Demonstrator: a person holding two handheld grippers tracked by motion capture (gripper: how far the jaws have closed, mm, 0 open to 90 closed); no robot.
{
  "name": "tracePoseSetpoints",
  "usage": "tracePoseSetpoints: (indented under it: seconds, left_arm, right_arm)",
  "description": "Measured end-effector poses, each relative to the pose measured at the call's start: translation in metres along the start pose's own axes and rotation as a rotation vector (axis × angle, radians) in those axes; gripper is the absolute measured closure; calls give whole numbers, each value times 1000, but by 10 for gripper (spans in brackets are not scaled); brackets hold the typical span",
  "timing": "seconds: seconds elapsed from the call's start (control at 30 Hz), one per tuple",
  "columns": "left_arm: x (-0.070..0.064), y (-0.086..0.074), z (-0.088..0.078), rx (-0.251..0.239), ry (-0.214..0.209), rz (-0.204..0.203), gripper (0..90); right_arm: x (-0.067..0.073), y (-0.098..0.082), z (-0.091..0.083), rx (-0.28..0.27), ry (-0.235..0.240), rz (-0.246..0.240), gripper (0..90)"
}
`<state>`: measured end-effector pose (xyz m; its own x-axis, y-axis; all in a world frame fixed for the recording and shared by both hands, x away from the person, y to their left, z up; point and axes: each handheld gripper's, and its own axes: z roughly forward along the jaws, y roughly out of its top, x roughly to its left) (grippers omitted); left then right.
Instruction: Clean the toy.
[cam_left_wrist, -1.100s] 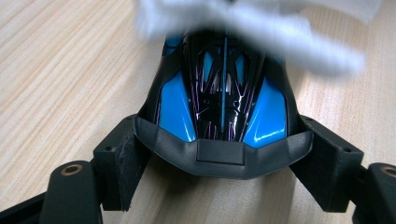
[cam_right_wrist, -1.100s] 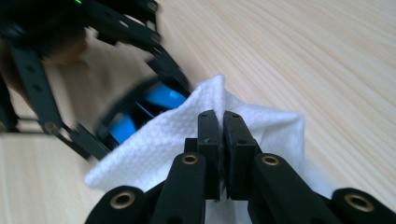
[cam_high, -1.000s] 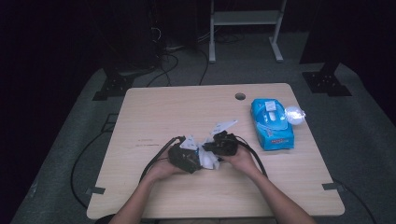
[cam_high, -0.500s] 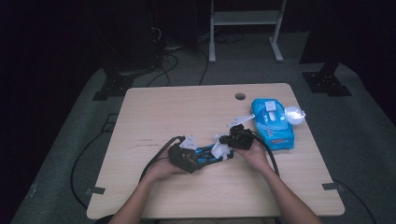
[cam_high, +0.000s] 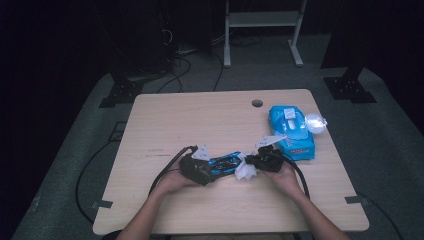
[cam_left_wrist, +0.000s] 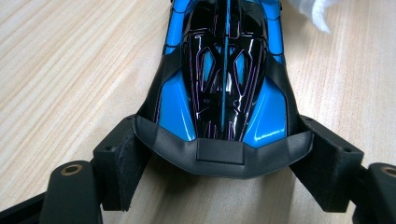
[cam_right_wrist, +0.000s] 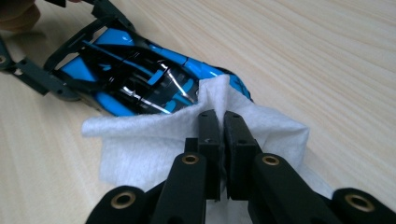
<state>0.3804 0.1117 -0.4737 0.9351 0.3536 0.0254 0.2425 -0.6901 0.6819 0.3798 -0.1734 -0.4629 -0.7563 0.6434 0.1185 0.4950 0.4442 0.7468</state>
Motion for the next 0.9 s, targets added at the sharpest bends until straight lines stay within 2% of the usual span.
tracePoseSetpoints:
  seconds: [0.17, 0.2, 0.3, 0.33, 0.43, 0.47, 0.5, 0.53, 0.6, 0.63, 0.67, 0.7, 0.77, 0.9]
  left_arm:
    - [-1, 1, 0, 3, 4, -5, 240]
    - [0, 0, 1, -3, -4, -9, 240]
    - [0, 1, 2, -2, -2, -7, 241]
    - [0, 1, 2, -2, -2, -7, 241]
    - [0, 2, 2, 1, -1, -8, 240]
    - [1, 1, 0, -3, -19, -32, 233]
    - [1, 1, 0, -3, -19, -32, 218]
    - [4, 1, -1, -9, -50, -68, 218]
    - [8, 0, -4, -36, -75, -101, 185]
    - [10, 1, -6, -44, -80, -112, 185]
    - [12, 0, -9, -68, -95, -139, 184]
    - [12, 0, -9, -68, -95, -139, 184]
    - [15, 0, -12, -94, -106, -165, 186]
    - [17, -1, -12, -93, -124, -185, 187]
  right_arm:
    - [4, -2, -6, 37, 10, -22, 856]
    - [2, -1, -6, 29, 36, 10, 856]
    - [6, 7, -4, 5, 90, 20, 856]
    - [6, 7, -4, 5, 90, 20, 856]
    - [17, 13, 6, 33, 103, -34, 855]
    - [17, 13, 7, 27, 110, -34, 855]
    - [17, 13, 7, 27, 110, -34, 855]
    - [16, 12, 6, 26, 115, -24, 853]
    - [12, 9, 5, 14, 121, 10, 847]
    - [11, 8, 5, 7, 122, 12, 847]
    - [11, 7, 4, 3, 123, 12, 847]
    - [11, 7, 4, 3, 123, 12, 847]
    - [12, 7, 5, 2, 121, 7, 848]
    - [13, 6, 5, -5, 116, -6, 848]
